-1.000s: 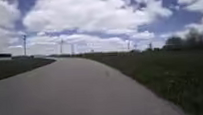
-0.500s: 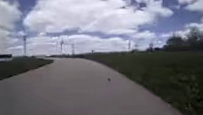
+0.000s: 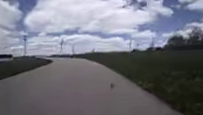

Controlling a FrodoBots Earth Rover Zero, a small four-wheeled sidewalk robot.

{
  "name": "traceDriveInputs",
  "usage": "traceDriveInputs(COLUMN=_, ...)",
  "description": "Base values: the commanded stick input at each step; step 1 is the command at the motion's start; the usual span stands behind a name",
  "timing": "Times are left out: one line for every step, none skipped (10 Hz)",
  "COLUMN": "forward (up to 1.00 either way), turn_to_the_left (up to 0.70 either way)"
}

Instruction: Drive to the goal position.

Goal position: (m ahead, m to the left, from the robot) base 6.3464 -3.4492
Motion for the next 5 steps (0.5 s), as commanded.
traceDriveInputs(forward=1.0, turn_to_the_left=0.0)
traceDriveInputs(forward=1.0, turn_to_the_left=0.0)
traceDriveInputs(forward=1.0, turn_to_the_left=0.0)
traceDriveInputs(forward=1.0, turn_to_the_left=0.0)
traceDriveInputs(forward=1.0, turn_to_the_left=0.0)
